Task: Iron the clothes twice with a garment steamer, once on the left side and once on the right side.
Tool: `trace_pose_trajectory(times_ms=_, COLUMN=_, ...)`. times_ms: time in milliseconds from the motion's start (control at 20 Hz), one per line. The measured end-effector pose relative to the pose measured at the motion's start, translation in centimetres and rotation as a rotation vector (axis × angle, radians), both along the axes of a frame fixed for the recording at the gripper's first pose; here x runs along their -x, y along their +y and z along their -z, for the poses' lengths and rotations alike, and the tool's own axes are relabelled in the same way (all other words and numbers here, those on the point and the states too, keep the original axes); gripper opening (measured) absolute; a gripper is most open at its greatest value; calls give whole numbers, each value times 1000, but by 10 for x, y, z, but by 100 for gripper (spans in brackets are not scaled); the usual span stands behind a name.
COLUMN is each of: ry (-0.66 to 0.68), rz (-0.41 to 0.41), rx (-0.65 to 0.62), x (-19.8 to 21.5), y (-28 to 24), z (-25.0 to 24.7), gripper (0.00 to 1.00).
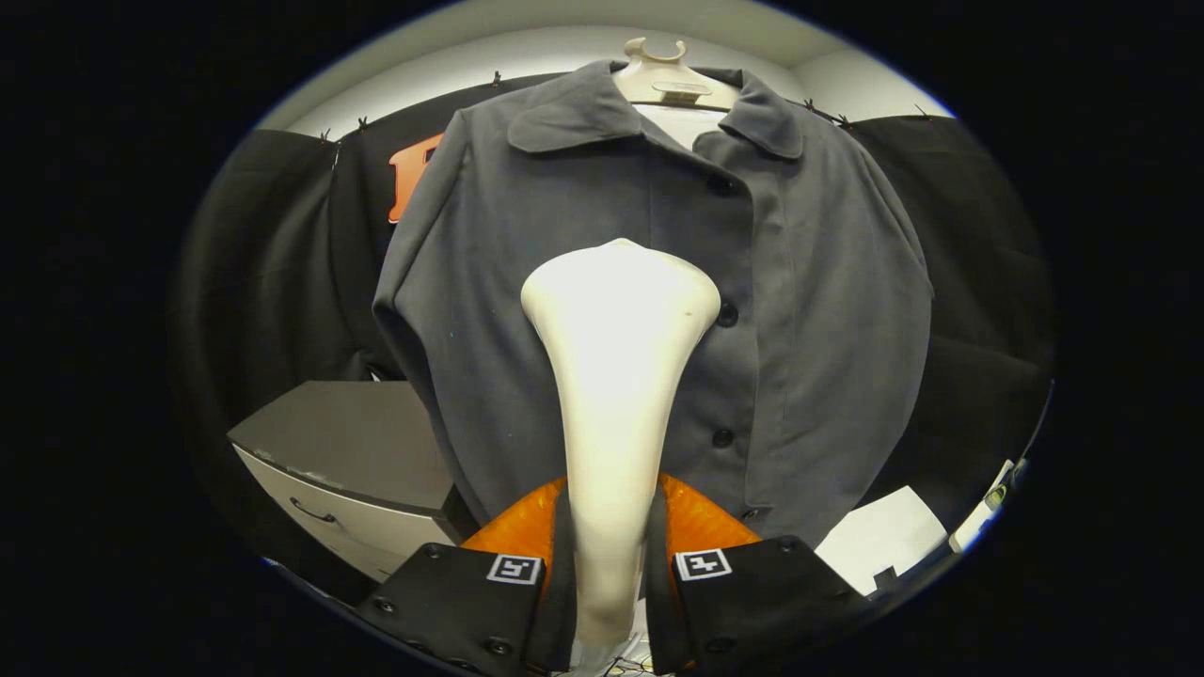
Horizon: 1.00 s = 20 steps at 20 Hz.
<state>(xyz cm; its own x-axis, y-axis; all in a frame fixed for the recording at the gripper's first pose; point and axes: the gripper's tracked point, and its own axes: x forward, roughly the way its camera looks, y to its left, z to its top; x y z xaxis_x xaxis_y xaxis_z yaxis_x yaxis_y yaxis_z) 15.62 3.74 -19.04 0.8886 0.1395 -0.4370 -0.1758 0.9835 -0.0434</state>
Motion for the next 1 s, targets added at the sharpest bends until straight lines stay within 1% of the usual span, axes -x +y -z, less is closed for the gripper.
trace_pose_trajectory(times_ms=650, ry=169, rz=33, rx=41, x=26, y=-19, z=102, gripper=38)
trace_pose_trajectory(times_ms=1000, ry=240, rz=44, rx=50, x=42, y=-27, z=137, gripper=38)
